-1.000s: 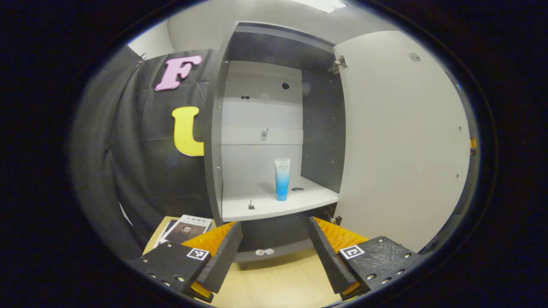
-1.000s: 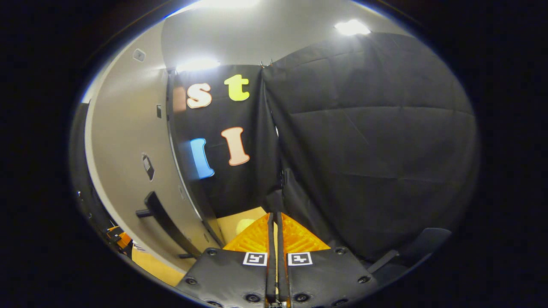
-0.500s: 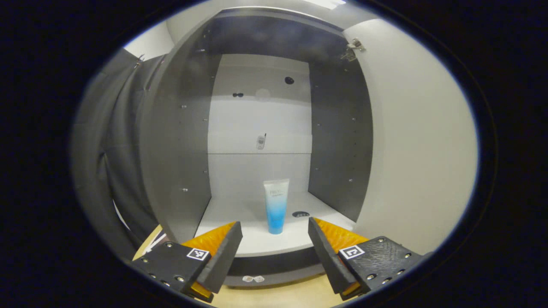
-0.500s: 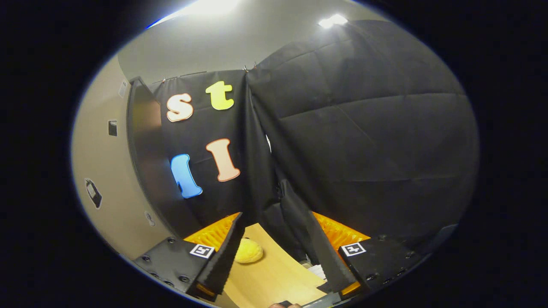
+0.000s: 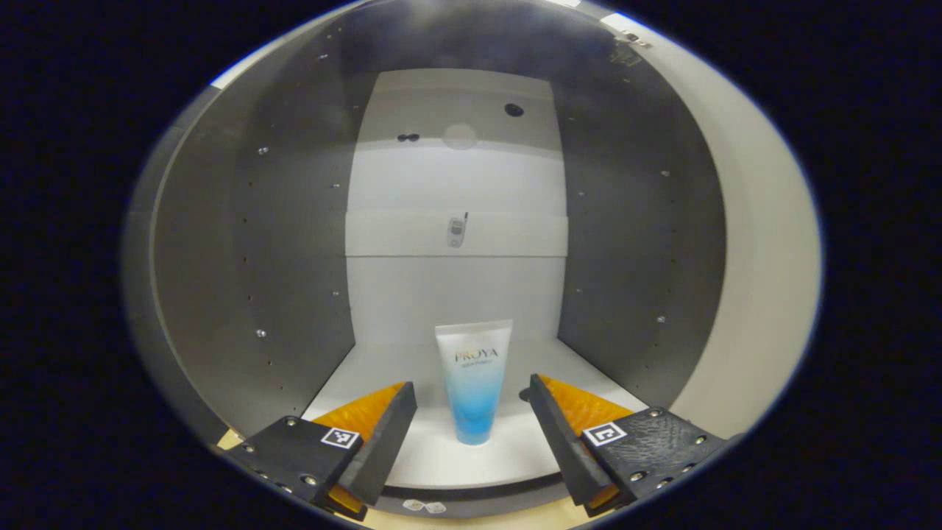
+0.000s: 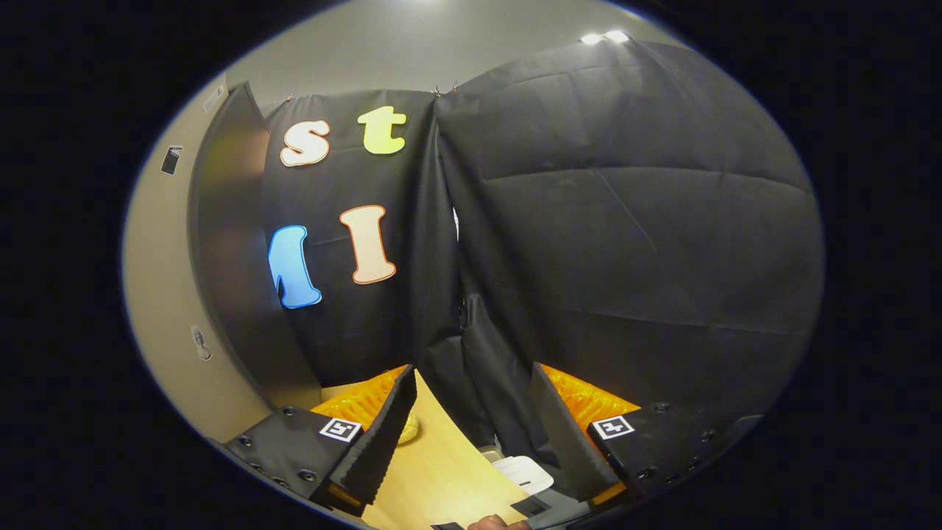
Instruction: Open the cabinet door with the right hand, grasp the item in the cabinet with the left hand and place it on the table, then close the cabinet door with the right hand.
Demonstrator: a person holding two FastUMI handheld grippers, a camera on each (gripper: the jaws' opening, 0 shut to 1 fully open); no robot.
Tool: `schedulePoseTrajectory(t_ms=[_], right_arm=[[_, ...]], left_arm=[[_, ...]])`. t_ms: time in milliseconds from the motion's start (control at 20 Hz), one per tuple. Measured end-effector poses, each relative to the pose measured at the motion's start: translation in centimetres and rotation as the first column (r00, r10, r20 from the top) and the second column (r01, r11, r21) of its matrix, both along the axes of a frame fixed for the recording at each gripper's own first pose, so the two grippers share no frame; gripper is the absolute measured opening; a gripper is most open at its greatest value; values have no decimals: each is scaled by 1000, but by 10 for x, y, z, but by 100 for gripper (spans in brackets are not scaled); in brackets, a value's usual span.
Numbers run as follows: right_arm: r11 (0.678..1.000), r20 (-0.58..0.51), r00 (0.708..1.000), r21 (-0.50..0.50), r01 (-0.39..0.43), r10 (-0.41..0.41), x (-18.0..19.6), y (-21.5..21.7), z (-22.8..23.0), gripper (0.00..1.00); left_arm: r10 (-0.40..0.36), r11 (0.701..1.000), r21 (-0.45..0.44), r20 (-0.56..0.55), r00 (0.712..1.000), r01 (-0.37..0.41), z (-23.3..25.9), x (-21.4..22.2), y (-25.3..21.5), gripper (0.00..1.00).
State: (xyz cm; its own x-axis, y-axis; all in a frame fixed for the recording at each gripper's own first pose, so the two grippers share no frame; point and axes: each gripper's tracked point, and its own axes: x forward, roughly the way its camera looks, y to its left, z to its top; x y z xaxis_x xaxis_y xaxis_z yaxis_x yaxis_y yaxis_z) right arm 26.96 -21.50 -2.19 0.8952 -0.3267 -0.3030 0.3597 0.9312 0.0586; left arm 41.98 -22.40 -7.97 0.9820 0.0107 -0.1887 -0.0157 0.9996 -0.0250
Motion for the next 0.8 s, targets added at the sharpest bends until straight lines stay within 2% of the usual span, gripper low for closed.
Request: schedulePoseTrajectory(t_ms=[100, 150, 400, 500, 600, 750, 800], right_arm=[[1000, -5, 1000, 4, 0, 0, 4, -2, -2, 98], [1000, -7, 1000, 7, 0, 0, 4, -2, -4, 98], [1000, -26, 1000, 6, 8, -8, 2, -6, -11, 98], [1000, -27, 1000, 19, 12, -11, -1, -8, -12, 98], [999, -29, 1000, 31, 10, -10, 0, -7, -13, 98], [1000, -37, 999, 28, 4, -3, -1, -5, -17, 98], [1000, -42, 999, 23, -1, 2, -2, -4, -18, 98]], left_arm=[[90, 996, -28, -21, 996, -90, -10, 9, 7, 94], [111, 993, -38, -23, 994, -112, -13, 13, 10, 94], [99, 995, -21, 4, 995, -99, -9, 25, 5, 94], [100, 995, -6, 12, 995, -100, -6, 26, 6, 79], [95, 995, 8, 12, 995, -95, -4, 25, 4, 79], [100, 993, 55, 15, 995, -100, -1, 24, 4, 53], [99, 993, 58, 14, 995, -100, -1, 23, 5, 54]])
